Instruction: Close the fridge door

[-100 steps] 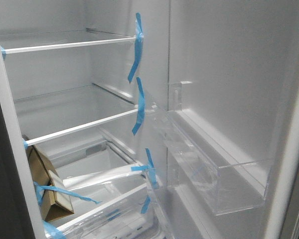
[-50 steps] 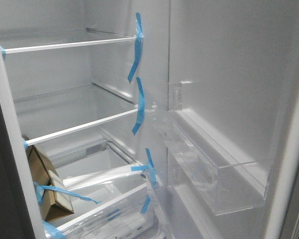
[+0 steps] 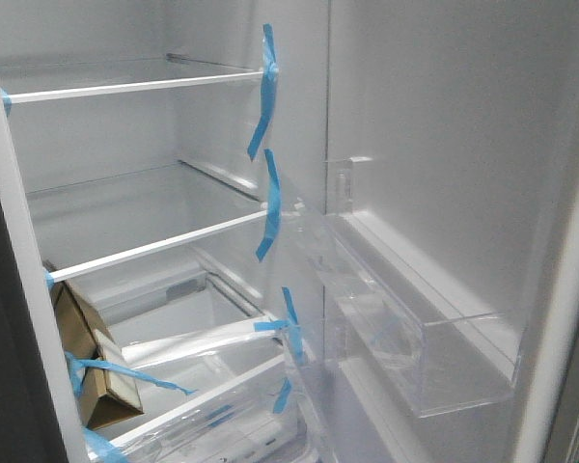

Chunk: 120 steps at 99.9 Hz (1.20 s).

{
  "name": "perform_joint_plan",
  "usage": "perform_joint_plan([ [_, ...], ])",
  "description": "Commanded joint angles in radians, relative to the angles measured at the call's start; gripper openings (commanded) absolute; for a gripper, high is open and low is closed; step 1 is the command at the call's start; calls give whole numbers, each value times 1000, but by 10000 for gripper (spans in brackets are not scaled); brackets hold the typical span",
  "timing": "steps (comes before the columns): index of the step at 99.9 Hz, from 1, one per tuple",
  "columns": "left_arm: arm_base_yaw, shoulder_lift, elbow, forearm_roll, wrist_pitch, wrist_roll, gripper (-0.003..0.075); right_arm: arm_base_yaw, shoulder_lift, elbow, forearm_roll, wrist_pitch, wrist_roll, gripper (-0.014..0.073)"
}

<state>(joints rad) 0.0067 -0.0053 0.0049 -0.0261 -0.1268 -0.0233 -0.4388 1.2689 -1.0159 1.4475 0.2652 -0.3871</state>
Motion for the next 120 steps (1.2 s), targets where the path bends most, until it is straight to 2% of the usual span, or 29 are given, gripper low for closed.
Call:
perform_joint_plan([
  [1,-3,-10,35,-4,-73,-2,-20,-5,-1,-29,60,50,-34,-73],
  [46,-3,-10,35,-4,-73,-2,-20,-1,59,-56,109,226,-49,-73],
  [73,-3,-10,35,-4,-73,-2,-20,81,84,-94,109,249,-58,-73],
  [120,-3,-10,35,-4,-73,-2,-20,107,100,-116,119,398,-58,-73],
])
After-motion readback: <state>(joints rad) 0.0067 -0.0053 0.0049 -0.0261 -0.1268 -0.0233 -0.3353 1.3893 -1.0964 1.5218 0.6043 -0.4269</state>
